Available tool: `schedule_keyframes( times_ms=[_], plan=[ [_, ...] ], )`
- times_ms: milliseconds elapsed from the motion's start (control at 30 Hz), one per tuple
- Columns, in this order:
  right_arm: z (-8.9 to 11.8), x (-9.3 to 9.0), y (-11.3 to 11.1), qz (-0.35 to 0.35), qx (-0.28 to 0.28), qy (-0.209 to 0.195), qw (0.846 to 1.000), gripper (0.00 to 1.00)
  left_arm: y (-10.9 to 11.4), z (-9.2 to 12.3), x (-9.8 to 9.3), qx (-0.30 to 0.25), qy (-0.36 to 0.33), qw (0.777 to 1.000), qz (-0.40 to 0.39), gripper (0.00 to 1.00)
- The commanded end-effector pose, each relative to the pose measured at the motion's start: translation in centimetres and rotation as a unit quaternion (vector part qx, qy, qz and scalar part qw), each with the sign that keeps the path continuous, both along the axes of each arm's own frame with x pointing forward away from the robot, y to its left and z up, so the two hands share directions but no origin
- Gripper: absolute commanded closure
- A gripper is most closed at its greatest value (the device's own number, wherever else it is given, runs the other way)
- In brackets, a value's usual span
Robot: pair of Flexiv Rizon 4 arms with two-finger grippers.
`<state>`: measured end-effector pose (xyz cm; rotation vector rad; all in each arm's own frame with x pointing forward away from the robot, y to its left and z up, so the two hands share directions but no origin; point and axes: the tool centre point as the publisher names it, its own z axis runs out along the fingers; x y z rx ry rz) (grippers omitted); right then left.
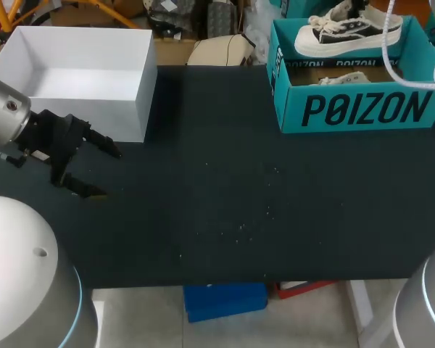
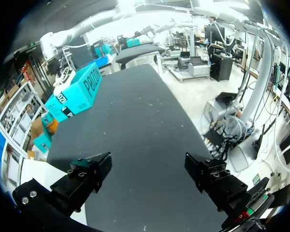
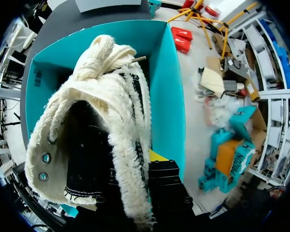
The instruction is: Take the shoe out of the shoebox, open the shoe tongue, remove and reinsert the insole, then place the shoe into the shoebox
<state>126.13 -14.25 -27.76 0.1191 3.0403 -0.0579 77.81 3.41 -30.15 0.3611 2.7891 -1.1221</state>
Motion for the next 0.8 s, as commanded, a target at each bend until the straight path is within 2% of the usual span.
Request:
schedule_keyframes(
  times_ms=[33,467,800],
  plan=[
    [-2.1,0.0,0.1,-0.007,-0.002,-0.008,1.000,1.00,-0.1,0.0,-0.1,0.002,-0.001,1.000,0.001,0.00],
    [-6.1,-1.6,0.7,-0.033,0.008,-0.043,0.998,1.00,-0.1,0.0,-0.1,0.002,-0.001,1.000,0.001,0.00],
    [-8.2,-1.3,0.2,-0.031,0.008,-0.055,0.998,1.00,-0.1,0.0,-0.1,0.002,-0.001,1.000,0.001,0.00]
  ],
)
